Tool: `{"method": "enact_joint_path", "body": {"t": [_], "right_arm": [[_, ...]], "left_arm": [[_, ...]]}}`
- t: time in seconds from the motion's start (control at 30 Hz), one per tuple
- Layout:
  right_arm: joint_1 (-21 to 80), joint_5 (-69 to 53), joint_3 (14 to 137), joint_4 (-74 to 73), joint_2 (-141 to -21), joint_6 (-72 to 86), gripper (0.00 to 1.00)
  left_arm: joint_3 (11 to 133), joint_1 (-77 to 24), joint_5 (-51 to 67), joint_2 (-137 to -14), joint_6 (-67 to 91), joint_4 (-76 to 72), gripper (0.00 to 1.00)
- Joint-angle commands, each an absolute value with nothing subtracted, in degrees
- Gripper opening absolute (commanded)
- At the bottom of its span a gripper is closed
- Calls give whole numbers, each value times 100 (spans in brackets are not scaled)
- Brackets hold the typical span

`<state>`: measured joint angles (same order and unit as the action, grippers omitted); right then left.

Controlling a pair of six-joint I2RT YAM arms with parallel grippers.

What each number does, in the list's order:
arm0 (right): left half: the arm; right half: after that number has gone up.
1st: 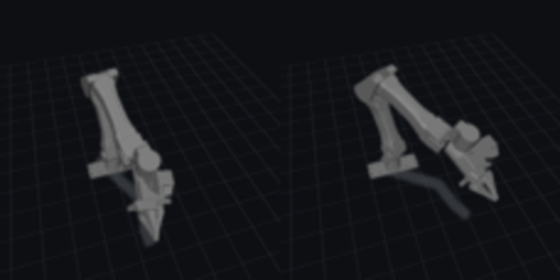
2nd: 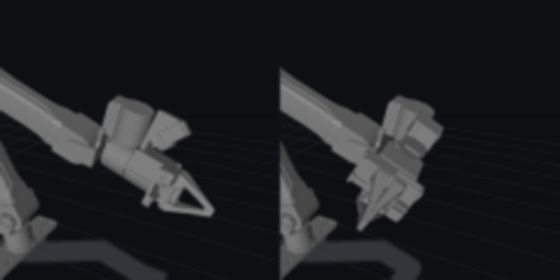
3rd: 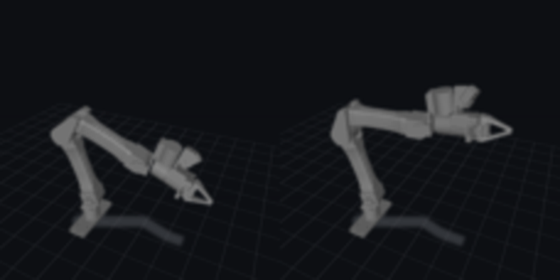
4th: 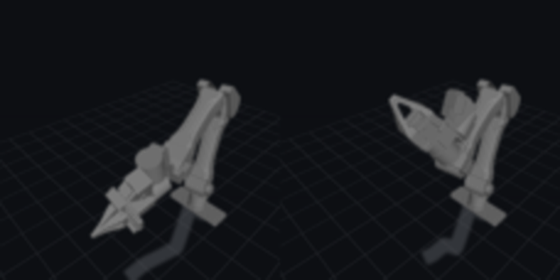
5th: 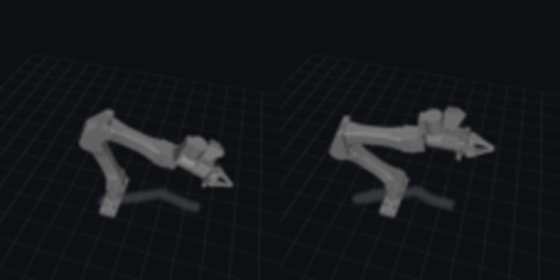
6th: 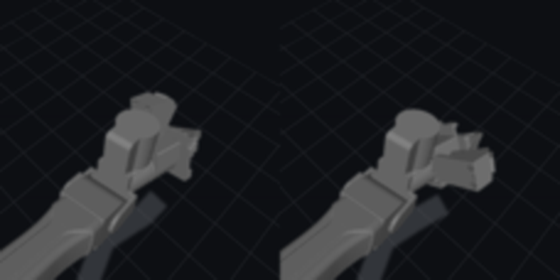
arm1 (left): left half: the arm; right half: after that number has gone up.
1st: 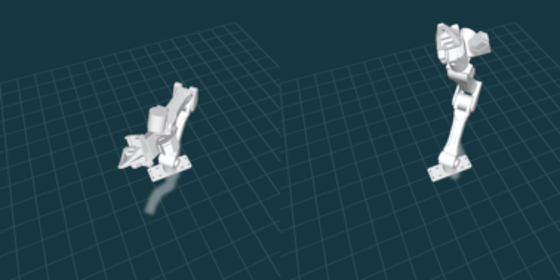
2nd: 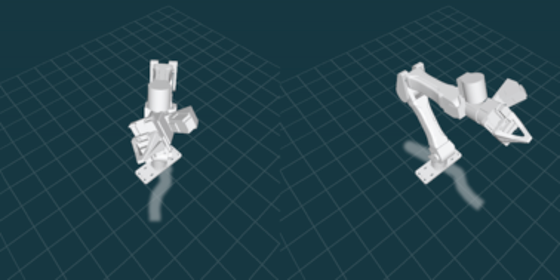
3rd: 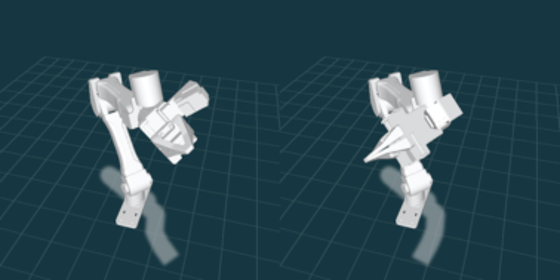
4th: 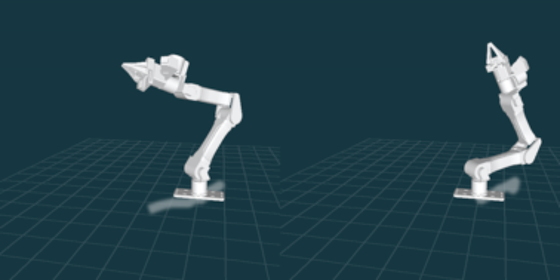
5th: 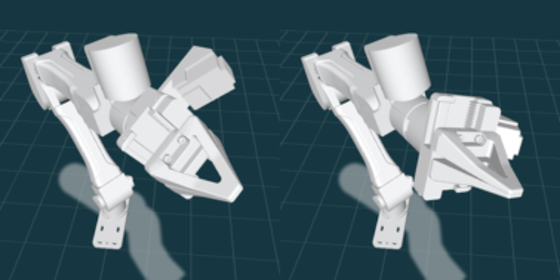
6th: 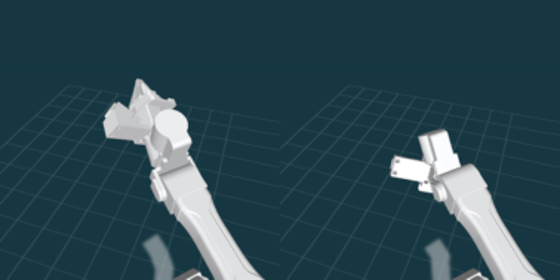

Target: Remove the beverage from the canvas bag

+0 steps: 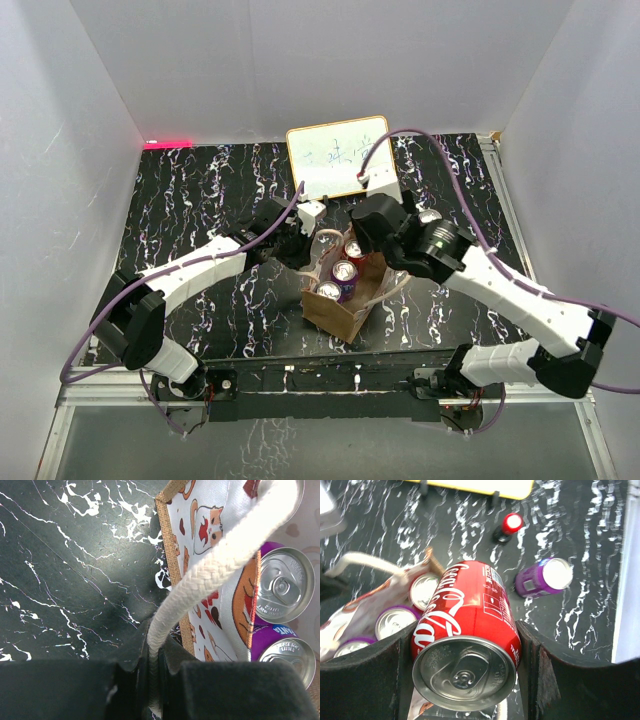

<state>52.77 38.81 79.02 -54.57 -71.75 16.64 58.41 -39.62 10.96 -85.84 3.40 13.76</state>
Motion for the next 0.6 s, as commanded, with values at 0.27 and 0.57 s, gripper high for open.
{"method": "enact_joint_path", "body": {"t": [0.27,0.57], "right_arm": [[2896,3967,6682,-4439,-6064,2730,7],[1303,3092,6543,-4430,-6277,2818,7]], "left_arm": [[5999,-4025,1221,-8446,311,1492,0],[5977,-4024,1153,-8431,303,1494,0]]}}
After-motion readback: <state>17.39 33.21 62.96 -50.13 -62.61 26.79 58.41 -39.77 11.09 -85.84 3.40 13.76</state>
